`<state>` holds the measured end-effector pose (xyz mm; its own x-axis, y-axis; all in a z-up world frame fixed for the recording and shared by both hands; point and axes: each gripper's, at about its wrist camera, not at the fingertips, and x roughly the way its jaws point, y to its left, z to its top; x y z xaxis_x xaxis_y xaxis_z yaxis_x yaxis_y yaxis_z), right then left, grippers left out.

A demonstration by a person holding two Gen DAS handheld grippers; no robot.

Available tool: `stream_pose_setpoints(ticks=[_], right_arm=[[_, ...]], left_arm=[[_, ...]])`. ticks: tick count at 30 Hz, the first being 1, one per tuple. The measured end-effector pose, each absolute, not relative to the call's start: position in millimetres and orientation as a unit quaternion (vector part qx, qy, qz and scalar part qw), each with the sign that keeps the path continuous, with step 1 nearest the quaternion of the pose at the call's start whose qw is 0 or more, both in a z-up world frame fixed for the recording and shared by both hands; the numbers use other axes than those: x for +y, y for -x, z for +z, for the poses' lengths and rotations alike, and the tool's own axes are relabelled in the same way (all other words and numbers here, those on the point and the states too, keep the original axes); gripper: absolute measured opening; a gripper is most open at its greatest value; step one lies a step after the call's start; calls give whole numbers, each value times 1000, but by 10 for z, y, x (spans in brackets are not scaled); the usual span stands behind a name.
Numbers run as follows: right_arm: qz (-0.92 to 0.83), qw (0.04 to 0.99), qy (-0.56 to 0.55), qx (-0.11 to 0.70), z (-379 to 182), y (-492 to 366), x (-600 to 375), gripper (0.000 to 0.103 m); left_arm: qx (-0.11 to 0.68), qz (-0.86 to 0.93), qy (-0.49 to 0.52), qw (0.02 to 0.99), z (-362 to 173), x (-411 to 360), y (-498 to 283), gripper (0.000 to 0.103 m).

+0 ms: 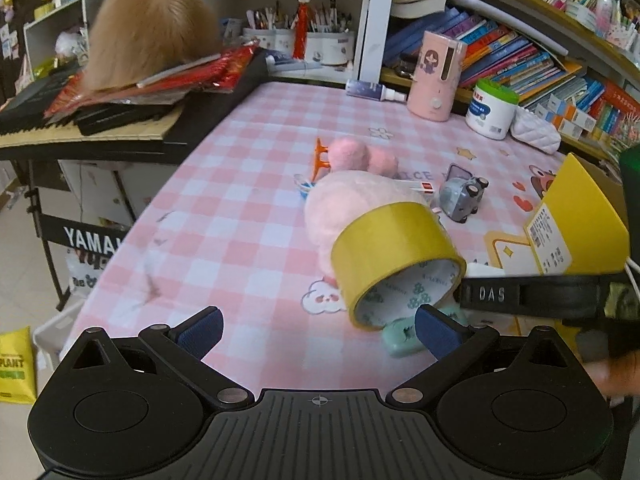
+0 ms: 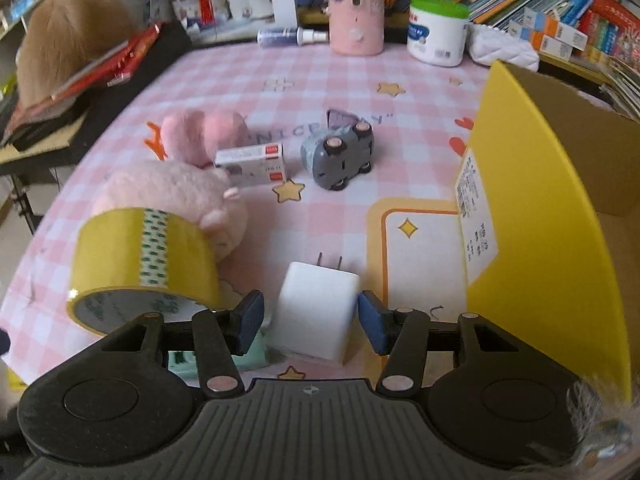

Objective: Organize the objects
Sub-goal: 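Move right tool to the white charger while left tool approaches the yellow tape roll, then close right tool on the white charger while left tool grasps the tape roll rim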

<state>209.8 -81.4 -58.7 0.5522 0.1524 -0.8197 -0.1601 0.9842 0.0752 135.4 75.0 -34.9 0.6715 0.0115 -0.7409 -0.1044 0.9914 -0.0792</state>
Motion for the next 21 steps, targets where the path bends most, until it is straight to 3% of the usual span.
stream_pose_setpoints(ticks=[4,7,12,15,21], right_arm=[[98,880,8,466,-617,-2165,-854,44],[104,887,-3,449,-535,-2204,-911,43],[118,914,-13,388,-253,-2131,-995,44],[123,919,-14,375,-150,-2090,-1045,44],[123,917,-18,379,-105,-2016,-1115,44]], left_arm=[[406,30,52,912,-403,693,-1507,100],[409,26,51,911,-434,654,-1604,89],[426,29,42,903,-474,622,-1755,37],[425,26,75,902,-461,684,-1770,23],[403,39,104,909,-372,777,-1715,16]])
